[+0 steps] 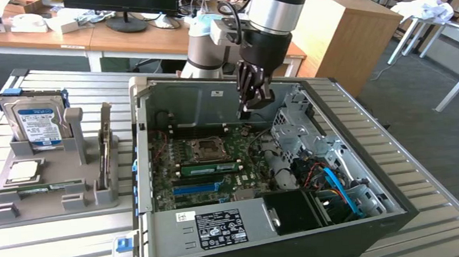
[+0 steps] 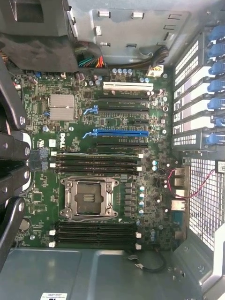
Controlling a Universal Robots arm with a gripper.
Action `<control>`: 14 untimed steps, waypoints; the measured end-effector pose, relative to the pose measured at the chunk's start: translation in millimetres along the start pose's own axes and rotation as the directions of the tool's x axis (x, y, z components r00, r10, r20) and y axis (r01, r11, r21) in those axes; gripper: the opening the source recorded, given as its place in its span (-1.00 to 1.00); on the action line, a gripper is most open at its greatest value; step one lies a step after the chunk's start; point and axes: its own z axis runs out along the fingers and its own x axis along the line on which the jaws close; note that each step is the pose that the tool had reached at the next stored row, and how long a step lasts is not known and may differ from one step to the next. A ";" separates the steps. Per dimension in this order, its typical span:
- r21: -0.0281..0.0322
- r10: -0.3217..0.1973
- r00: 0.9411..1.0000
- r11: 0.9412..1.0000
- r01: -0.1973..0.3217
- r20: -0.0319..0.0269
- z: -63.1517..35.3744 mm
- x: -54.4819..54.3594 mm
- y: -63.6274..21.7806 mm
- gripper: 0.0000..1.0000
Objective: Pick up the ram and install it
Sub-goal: 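Press down the ram until it locks into place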
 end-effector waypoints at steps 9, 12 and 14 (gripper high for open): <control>0.000 0.001 1.000 1.000 -0.001 0.000 3.3 0.0 0.0 -0.80; 0.000 0.001 1.000 1.000 -0.001 0.000 4.1 0.0 -0.1 -0.80; 0.000 0.001 1.000 1.000 -0.001 0.000 4.7 0.0 -0.1 -0.80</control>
